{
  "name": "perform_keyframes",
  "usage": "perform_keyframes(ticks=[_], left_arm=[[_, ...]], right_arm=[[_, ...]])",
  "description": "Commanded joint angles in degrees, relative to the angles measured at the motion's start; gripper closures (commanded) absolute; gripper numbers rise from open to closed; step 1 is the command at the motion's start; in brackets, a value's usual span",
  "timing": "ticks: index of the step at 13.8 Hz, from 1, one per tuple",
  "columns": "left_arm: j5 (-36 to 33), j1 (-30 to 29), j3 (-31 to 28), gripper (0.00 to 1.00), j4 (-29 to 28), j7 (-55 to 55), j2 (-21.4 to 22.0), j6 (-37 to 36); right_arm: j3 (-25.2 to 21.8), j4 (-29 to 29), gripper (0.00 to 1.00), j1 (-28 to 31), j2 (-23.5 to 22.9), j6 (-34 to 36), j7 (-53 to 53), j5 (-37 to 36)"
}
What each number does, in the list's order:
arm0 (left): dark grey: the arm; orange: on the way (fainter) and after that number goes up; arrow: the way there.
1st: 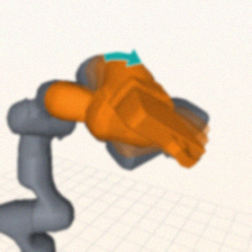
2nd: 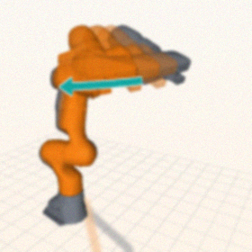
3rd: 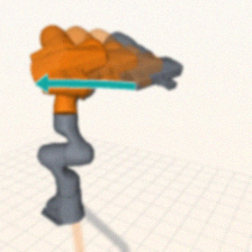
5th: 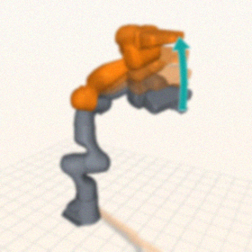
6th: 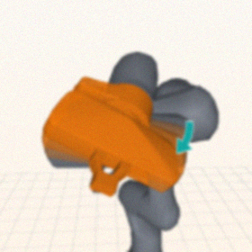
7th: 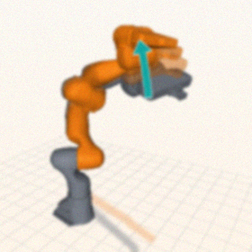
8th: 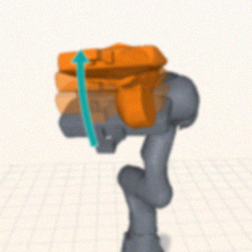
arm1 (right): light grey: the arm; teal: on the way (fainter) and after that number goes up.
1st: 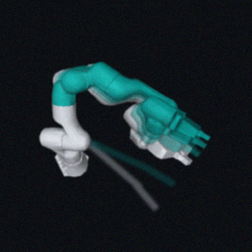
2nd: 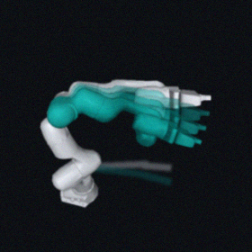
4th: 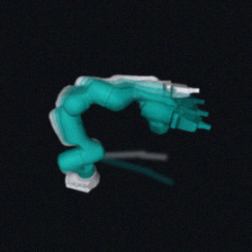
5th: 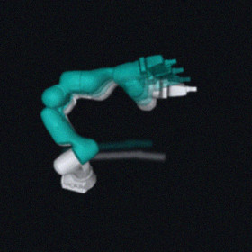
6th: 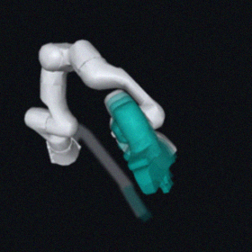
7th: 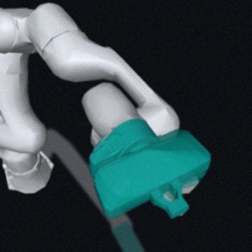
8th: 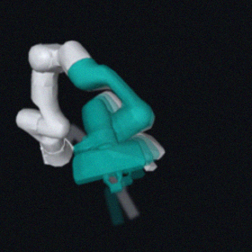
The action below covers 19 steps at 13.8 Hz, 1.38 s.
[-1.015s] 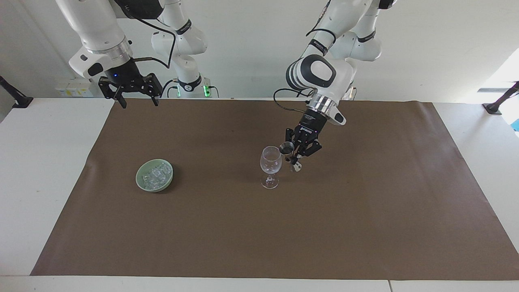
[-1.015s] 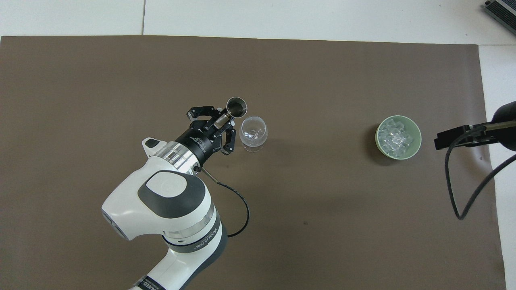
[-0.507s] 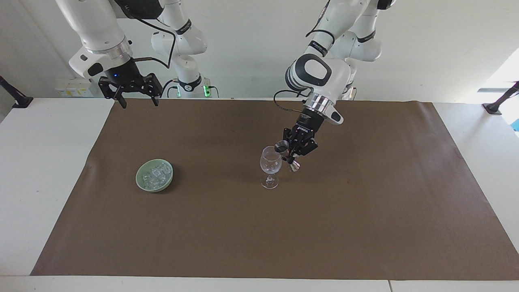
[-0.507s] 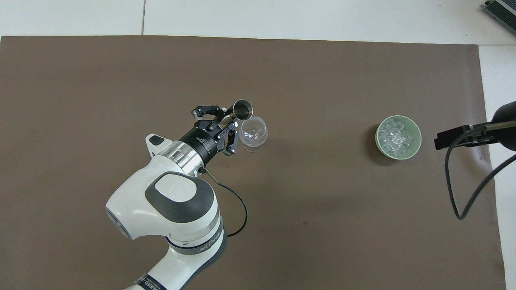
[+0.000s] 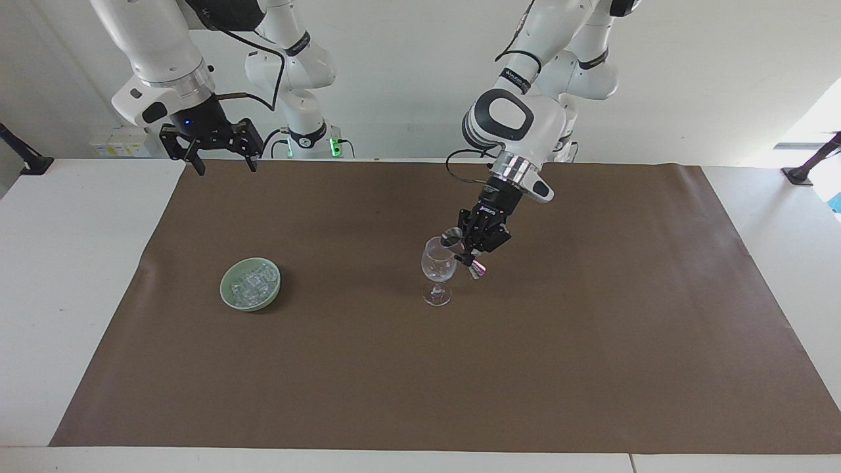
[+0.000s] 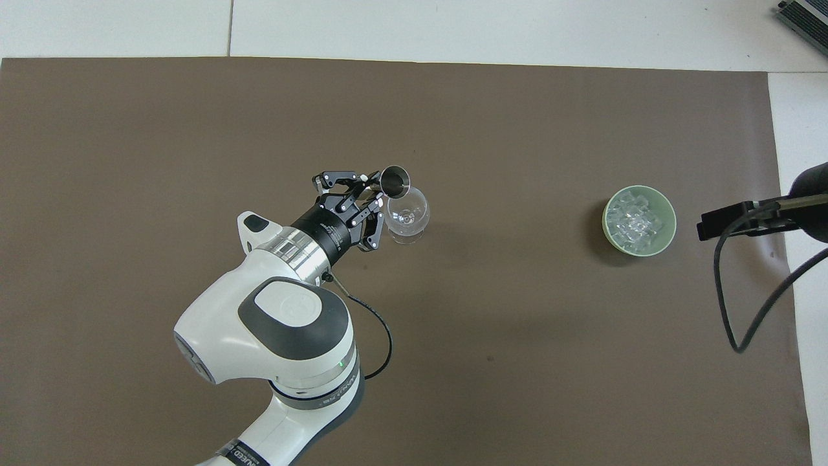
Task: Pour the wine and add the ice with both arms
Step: 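Tilt the jigger with the left gripper to pour into the glass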
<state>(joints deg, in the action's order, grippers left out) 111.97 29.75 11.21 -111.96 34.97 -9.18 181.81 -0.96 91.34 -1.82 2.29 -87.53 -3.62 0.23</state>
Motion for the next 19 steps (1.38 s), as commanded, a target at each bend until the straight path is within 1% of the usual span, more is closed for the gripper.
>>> perform_keyframes(ticks=[1, 12, 17, 19], left_arm=[[-1.1, 1.3, -0.7, 1.00, -0.2, -3.2, 0.1, 1.4], [-1.9, 2.8, -0.8, 1.00, 0.3, -11.4, 0.0, 4.8], [-3.9, 3.5, -0.7, 1.00, 2.2, -11.5, -1.4, 8.3], [-4.7, 4.3, -0.7, 1.00, 3.1, -11.5, -2.8, 10.0]], right_arm=[[0.5, 0.6, 0.00, 0.7, 0.9, 0.6, -1.5, -0.4], [0.5, 0.6, 0.00, 0.7, 0.9, 0.6, -1.5, -0.4], [0.5, 0.6, 0.00, 0.7, 0.9, 0.6, -1.5, -0.4], [0.5, 0.6, 0.00, 0.7, 0.9, 0.6, -1.5, -0.4]])
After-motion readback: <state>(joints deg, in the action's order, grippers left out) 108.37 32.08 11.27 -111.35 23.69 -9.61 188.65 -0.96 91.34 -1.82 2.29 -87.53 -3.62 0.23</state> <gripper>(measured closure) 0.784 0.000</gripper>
